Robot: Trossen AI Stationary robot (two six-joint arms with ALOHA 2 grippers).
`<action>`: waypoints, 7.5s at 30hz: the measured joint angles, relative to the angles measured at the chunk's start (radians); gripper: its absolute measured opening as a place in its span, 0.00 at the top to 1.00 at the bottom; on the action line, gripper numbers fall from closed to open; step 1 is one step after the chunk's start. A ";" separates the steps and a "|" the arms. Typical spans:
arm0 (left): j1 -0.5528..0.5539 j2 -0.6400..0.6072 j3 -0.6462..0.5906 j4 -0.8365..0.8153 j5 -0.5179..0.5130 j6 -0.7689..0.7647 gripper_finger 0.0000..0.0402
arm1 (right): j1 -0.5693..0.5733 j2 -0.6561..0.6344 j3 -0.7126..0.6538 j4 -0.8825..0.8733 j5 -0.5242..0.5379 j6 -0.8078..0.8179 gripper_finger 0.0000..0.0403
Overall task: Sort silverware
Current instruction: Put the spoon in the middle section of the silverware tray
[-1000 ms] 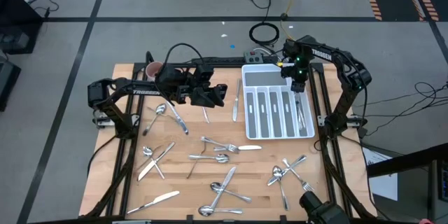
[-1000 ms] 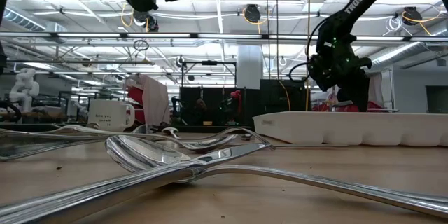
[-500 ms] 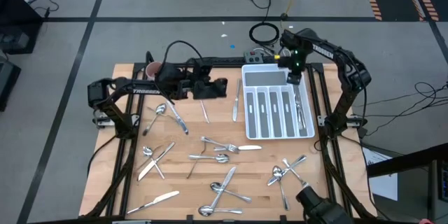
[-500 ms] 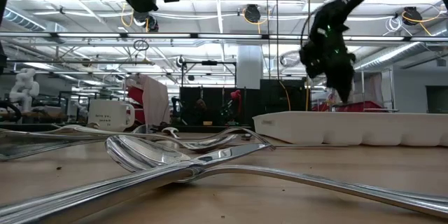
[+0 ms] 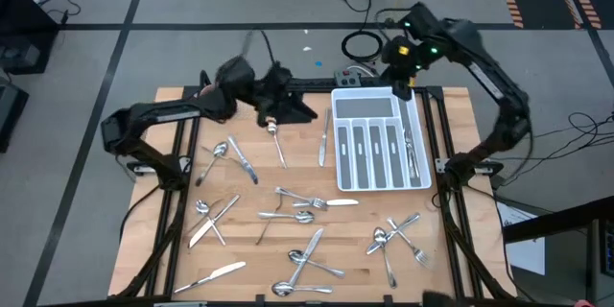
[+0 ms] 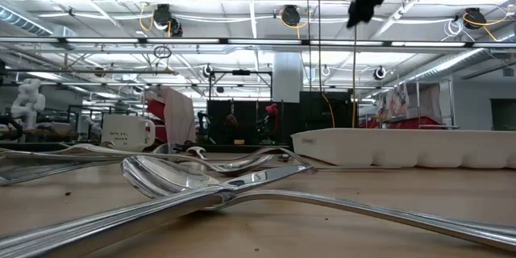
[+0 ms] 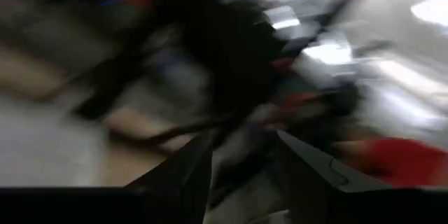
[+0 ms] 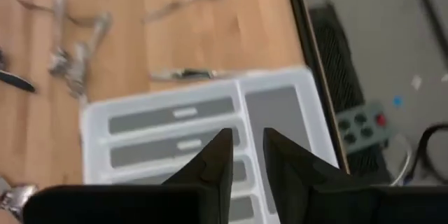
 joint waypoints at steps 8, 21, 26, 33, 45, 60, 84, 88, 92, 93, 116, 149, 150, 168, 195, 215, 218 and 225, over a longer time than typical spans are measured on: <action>-0.057 -0.143 0.061 -1.060 -0.748 0.143 0.62 | 0.108 -0.143 0.002 0.001 0.002 0.167 0.82; -0.572 -0.180 -0.161 -1.209 -0.907 -0.168 0.62 | 0.229 -0.187 0.001 -0.003 0.007 0.248 0.82; -0.643 -0.171 -0.247 -1.156 -0.852 -0.180 0.60 | 0.265 -0.187 0.001 -0.002 0.005 0.249 0.82; -0.624 -0.172 -0.377 -0.920 -0.773 -0.222 0.46 | 0.292 -0.185 0.001 -0.002 0.001 0.263 0.82; -0.610 -0.172 -0.514 -0.826 -0.752 -0.365 0.32 | 0.330 -0.185 0.001 -0.016 0.000 0.273 0.82; -0.615 -0.172 -0.699 -0.512 -0.747 -0.557 0.32 | 0.329 -0.185 0.001 -0.044 -0.002 0.295 0.82; -0.616 -0.172 -0.844 -0.127 -0.644 -0.547 0.32 | 0.329 -0.185 0.001 -0.043 -0.002 0.296 0.82; -0.616 -0.172 -0.877 -0.124 -0.644 -0.572 0.32 | 0.329 -0.185 0.001 -0.042 -0.002 0.318 0.82; -0.616 -0.172 -0.884 -0.114 -0.648 -0.554 0.32 | 0.331 -0.185 0.001 -0.043 -0.003 0.321 0.82; -0.616 -0.172 -0.884 -0.111 -0.648 -0.554 0.32 | 0.332 -0.185 0.001 -0.043 -0.004 0.321 0.82; -0.615 -0.046 -0.902 0.109 -0.615 -0.571 0.32 | 0.333 -0.185 0.001 -0.043 -0.005 0.321 0.82; -0.616 -0.034 -0.902 0.120 -0.589 -0.473 0.98 | 0.333 -0.185 0.001 -0.043 -0.001 0.318 0.82; -0.616 -0.034 -0.902 0.120 -0.589 -0.472 0.98 | 0.333 -0.185 0.001 -0.043 0.000 0.318 0.82; -0.616 -0.035 -0.902 0.080 -0.535 -0.495 0.57 | 0.333 -0.185 0.001 -0.043 -0.001 0.318 0.82; -0.616 -0.035 -0.902 0.135 -0.535 -0.474 0.73 | 0.333 -0.185 0.001 -0.044 -0.001 0.321 0.82; -0.617 -0.035 -0.902 0.097 -0.502 -0.467 0.56 | 0.333 -0.185 0.001 -0.047 -0.001 0.321 0.82; -0.617 -0.035 -0.903 0.105 -0.499 -0.468 0.53 | 0.333 -0.185 0.001 -0.047 -0.001 0.321 0.82; -0.617 -0.004 -0.903 0.163 -0.496 -0.471 0.52 | 0.333 -0.185 0.001 -0.047 -0.001 0.321 0.82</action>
